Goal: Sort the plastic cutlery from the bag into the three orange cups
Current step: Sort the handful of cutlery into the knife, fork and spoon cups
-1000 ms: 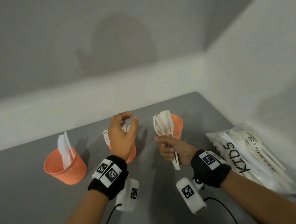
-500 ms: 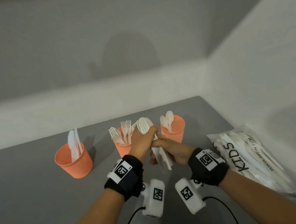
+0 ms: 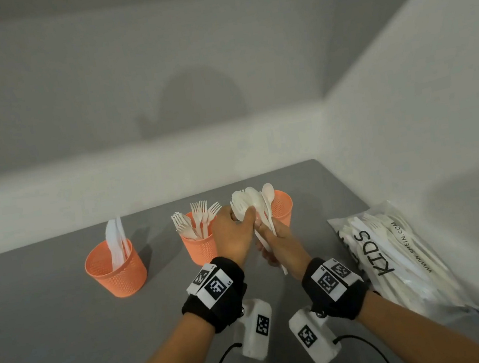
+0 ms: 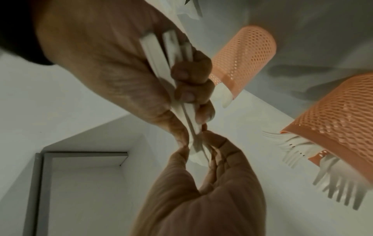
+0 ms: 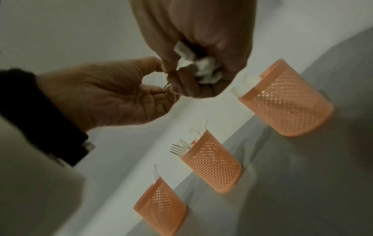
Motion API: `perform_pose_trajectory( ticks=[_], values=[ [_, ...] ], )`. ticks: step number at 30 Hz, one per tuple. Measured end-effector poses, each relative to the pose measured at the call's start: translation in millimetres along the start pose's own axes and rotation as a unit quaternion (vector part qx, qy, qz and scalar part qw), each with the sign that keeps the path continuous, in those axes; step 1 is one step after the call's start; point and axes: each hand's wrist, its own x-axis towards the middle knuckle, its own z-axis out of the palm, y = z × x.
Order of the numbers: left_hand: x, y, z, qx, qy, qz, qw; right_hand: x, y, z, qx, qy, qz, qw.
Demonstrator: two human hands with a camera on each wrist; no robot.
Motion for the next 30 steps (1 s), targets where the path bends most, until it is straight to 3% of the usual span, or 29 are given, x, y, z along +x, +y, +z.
perform_pose_trajectory(
  ticks=[7, 18, 22, 26, 30],
  values=[
    [-5, 3, 8, -0.011, -0.057, 0.003, 0.998, 1, 7, -8, -0.007, 0.019, 0.004, 1.000],
    [-5, -4, 22, -0.026, -0.060, -0.056, 0.996, -3, 1, -19, -0.034, -0.021, -0.005, 0.999],
    [-3, -2, 24, -0.103, -0.006, -0.057, 0.993, -4, -4, -28, -0.057, -0.011, 0.015, 0.998],
    [-2, 1, 17, -0.188, 0.027, -0.097, 0.977, -1, -1, -39, 0.016, -0.015, 0.057, 0.998],
    [-9, 8, 19, -0.165, -0.060, -0.119, 0.977, -3, 1, -43, 0.056, -0.056, 0.072, 0.994]
  ],
)
